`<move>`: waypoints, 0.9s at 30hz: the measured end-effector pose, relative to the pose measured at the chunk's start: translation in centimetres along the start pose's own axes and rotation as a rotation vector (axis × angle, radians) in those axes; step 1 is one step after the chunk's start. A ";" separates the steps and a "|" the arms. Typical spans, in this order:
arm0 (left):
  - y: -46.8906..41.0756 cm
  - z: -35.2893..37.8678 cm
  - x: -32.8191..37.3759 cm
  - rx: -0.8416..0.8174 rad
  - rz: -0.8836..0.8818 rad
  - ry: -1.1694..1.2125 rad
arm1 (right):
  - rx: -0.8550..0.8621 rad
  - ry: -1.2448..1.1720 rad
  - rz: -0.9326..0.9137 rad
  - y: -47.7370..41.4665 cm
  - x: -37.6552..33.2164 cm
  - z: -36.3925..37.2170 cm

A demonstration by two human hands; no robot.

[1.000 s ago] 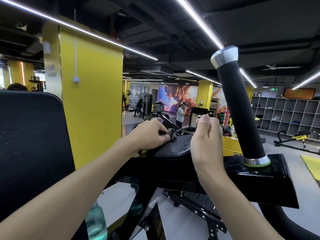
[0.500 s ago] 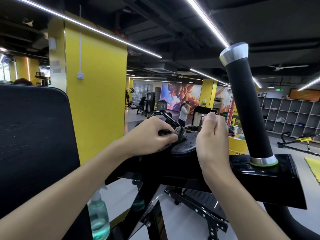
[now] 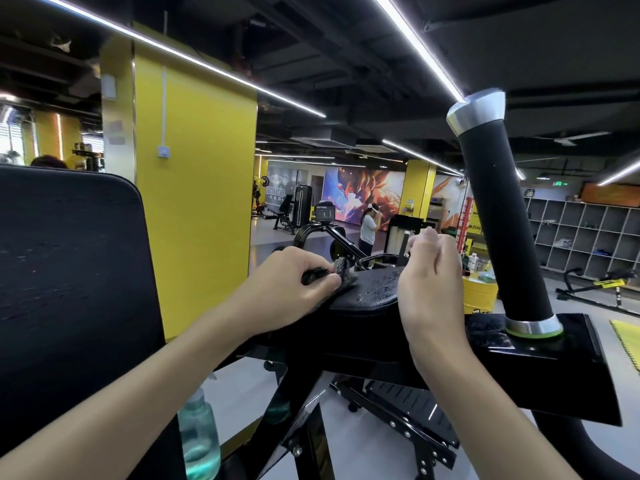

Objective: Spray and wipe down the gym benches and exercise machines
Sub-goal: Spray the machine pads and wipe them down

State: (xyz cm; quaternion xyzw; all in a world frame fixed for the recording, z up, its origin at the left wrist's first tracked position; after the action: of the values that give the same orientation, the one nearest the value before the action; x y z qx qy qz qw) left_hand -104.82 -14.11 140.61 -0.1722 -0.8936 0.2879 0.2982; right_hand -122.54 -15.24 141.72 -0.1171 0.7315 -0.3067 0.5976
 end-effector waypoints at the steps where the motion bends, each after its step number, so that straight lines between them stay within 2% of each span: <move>1: -0.2 0.0 -0.2 -0.001 -0.018 -0.040 | 0.001 0.001 0.000 0.0 0.0 0.0; 3: -0.5 0.1 0.4 -0.023 -0.010 -0.066 | 0.005 0.004 0.002 0.1 -0.1 -0.2; 6: -0.2 0.3 2.4 -0.048 0.075 0.045 | 0.016 0.001 0.001 0.0 0.0 -0.1; 8: -0.2 0.3 2.2 -0.040 0.053 0.093 | 0.018 -0.006 -0.003 0.0 -0.1 0.0; 12: -1.2 0.3 0.5 -0.052 -0.040 -0.020 | 0.012 -0.011 0.006 0.1 -0.1 -0.1; 17: -1.4 0.7 2.7 -0.063 0.057 0.009 | 0.026 -0.013 0.008 0.0 0.1 -0.2; 22: -2.6 1.1 -0.2 -0.064 -0.058 -0.047 | 0.030 -0.019 0.014 0.0 0.0 -0.3; 27: -2.9 1.4 2.1 -0.093 0.055 0.099 | 0.046 -0.028 0.017 0.0 0.1 -0.4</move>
State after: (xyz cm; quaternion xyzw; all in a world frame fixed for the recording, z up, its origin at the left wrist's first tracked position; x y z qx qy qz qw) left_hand -107.70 -15.91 142.37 -0.2243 -0.8851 0.2455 0.3256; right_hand -122.97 -15.20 141.65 -0.1015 0.7168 -0.3166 0.6129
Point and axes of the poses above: each hand's wrist, its own y-axis away from the middle knuckle, its own z-axis out of the palm, x = y × z, the point moved 5 cm from there along -y, towards the middle knuckle, and after that the axes turned 1 degree about y, right-handed, at the moved point
